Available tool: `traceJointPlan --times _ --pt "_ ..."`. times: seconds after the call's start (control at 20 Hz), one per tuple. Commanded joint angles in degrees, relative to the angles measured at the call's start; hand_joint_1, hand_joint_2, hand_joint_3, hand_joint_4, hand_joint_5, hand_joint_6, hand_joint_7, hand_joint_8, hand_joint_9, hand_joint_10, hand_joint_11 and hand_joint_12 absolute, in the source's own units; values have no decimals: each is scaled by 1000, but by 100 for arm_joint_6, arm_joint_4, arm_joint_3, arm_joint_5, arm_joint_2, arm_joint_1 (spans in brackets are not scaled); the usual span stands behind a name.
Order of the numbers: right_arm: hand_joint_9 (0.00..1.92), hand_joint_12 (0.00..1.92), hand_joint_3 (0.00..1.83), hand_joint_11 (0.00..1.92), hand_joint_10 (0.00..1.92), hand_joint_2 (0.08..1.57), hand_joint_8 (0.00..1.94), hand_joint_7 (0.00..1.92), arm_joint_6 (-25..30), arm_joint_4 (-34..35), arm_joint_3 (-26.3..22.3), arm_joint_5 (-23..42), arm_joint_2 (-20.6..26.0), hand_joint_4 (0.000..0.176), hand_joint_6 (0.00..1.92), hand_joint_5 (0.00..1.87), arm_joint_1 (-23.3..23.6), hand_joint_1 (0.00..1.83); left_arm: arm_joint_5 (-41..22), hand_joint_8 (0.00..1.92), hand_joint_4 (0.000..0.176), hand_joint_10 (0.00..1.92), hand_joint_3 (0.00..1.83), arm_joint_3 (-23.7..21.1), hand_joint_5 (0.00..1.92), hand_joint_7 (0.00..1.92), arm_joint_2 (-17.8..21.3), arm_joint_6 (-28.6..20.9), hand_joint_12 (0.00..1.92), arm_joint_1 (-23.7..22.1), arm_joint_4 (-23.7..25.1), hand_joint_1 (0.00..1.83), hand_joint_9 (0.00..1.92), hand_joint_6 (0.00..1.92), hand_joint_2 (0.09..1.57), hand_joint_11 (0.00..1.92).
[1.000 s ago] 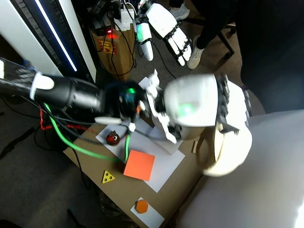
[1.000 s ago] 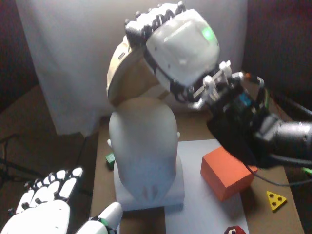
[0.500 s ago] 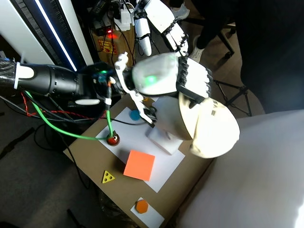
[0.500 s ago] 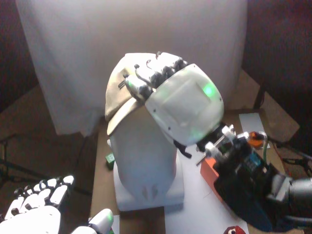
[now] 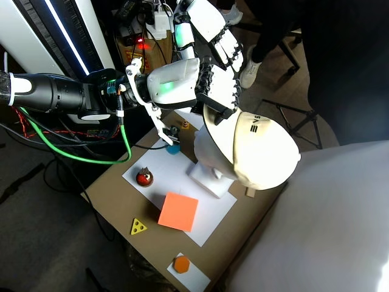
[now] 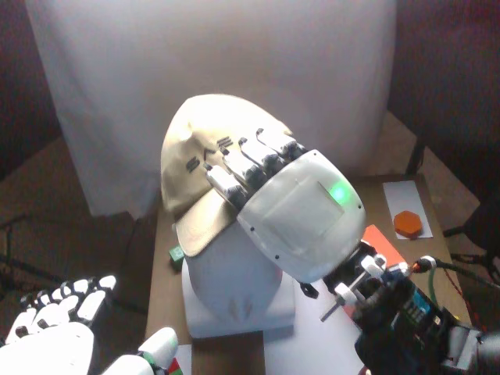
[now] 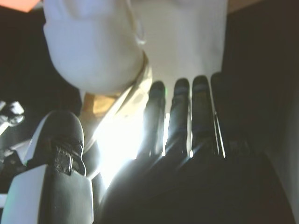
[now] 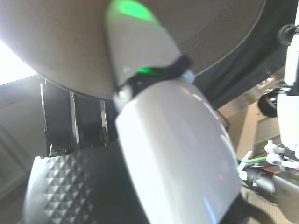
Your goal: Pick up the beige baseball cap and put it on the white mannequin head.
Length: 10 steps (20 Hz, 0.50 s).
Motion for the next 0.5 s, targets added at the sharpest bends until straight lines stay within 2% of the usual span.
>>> traceJointPlan --times 0.0,0.15,0.2,0.25,0.4,0.45 --pt "848 1635 1 841 1262 1144 1095 839 -49 -261 -36 559 13 0 1046 834 -18 1480 -434 0 63 0 0 50 114 80 33 -31 266 0 338 0 64 0 1135 0" --pt "847 1633 1 844 1264 1145 1095 838 -120 -169 -150 569 12 0 1047 833 -180 1480 -356 0 63 0 0 106 114 79 95 -38 266 9 345 0 64 0 1135 0" --pt "847 1633 1 844 1264 1145 1095 838 -143 -26 -190 561 12 0 1047 833 -205 1480 -317 0 63 0 0 128 114 79 95 -61 266 5 350 0 64 0 1135 0" --pt "880 1485 2 837 1363 1155 1126 862 -162 280 -254 554 13 0 1105 839 -229 1368 -234 0 63 0 0 163 113 79 100 -119 269 -2 375 0 64 0 1135 0" --pt "881 1459 1 824 1369 1156 1129 863 -176 880 -384 555 15 0 1108 838 -278 1364 -143 0 62 0 0 213 113 76 119 -141 272 -19 432 0 65 0 1135 0" --pt "861 1643 0 826 1255 1145 1090 850 -173 990 -424 536 16 0 1027 839 -297 1475 -124 0 62 0 0 231 113 76 123 -142 273 -32 436 0 65 0 1135 0"
